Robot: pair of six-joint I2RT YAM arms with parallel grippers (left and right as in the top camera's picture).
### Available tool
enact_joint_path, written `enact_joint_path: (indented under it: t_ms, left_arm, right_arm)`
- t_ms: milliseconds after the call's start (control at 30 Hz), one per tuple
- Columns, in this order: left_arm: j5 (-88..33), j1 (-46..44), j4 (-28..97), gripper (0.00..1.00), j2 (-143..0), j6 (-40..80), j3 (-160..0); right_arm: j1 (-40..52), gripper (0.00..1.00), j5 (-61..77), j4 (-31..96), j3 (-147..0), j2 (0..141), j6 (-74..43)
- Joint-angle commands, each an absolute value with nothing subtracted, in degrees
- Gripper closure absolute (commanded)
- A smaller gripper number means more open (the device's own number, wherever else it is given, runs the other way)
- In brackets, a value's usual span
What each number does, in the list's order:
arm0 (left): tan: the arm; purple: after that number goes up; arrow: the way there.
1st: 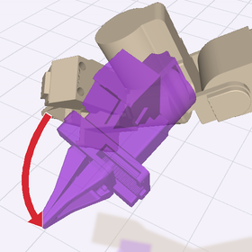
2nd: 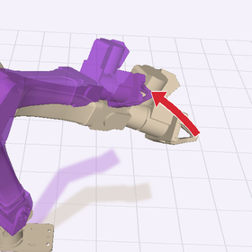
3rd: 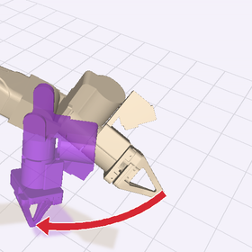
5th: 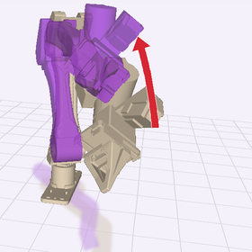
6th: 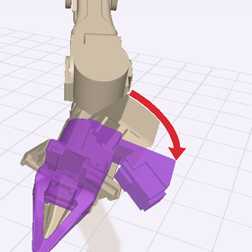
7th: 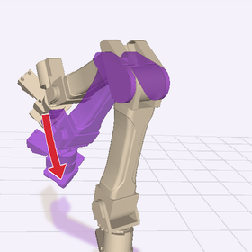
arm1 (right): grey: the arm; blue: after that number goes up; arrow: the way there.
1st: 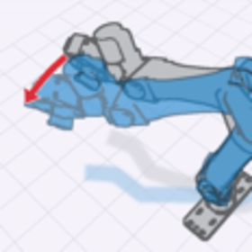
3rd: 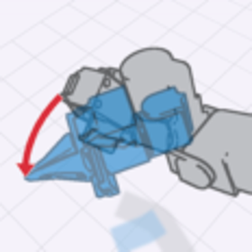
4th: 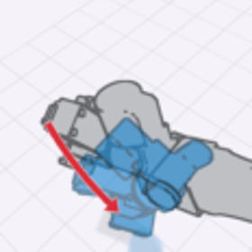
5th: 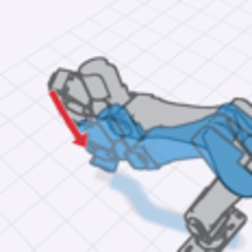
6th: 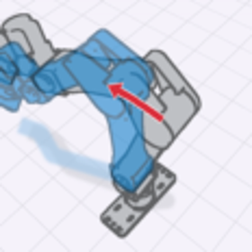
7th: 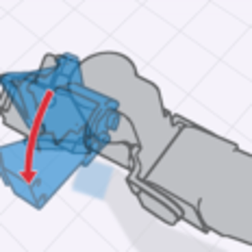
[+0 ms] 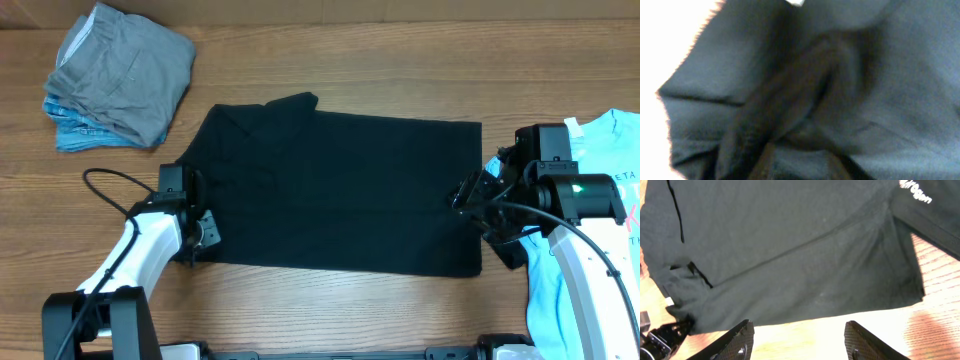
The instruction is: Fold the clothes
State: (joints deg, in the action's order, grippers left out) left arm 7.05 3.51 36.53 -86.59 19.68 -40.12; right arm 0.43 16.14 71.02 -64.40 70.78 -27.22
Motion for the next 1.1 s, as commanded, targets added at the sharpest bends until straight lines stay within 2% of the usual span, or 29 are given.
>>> enact_joint_path:
  t_ms: [0, 167, 333, 500, 600, 667, 767, 1000, 1033, 1067]
  left_arm:
    - [14.7, 7.9, 37.8, 0.75, -88.9, 24.9, -38.4]
    - [14.7, 14.9, 39.0, 0.78, -88.9, 24.8, -38.5]
    - [6.6, 18.1, 38.8, 0.8, -88.9, 20.8, -38.5]
    - [5.4, 18.0, 38.8, 0.78, -88.7, 19.2, -38.6]
    - [5.0, 18.0, 41.0, 0.77, -88.7, 19.2, -40.1]
    - [4.5, 18.0, 42.9, 0.76, -88.7, 19.0, -41.7]
    - [4.4, 18.0, 45.0, 0.75, -88.7, 17.9, -44.2]
    - [4.4, 18.0, 46.3, 0.73, -88.7, 17.8, -45.6]
    - [4.4, 18.0, 46.3, 0.72, -88.7, 17.8, -45.6]
    - [4.4, 18.0, 46.3, 0.72, -88.7, 17.8, -45.6]
  right_arm:
    - [0.6, 0.38, 14.7, 70.9, -65.6, 70.6, -28.7]
    - [0.6, 0.3, 12.1, 70.8, -63.5, 72.8, -30.3]
    - [0.8, 0.32, 13.6, 67.6, -58.6, 76.2, -30.3]
    - [0.8, 0.32, 16.0, 62.4, -51.7, 78.7, -30.7]
    - [0.7, 0.4, 15.9, 59.4, -47.8, 80.3, -32.2]
    - [0.8, 0.49, 15.7, 57.5, -45.2, 81.1, -34.5]
    - [0.8, 0.58, 15.7, 54.3, -41.4, 81.2, -37.6]
    - [0.7, 0.6, 14.5, 50.6, -35.6, 81.2, -40.9]
    - [0.7, 0.65, 13.7, 50.1, -34.8, 81.2, -41.6]
    - [0.6, 0.75, 12.4, 50.0, -34.0, 81.2, -42.3]
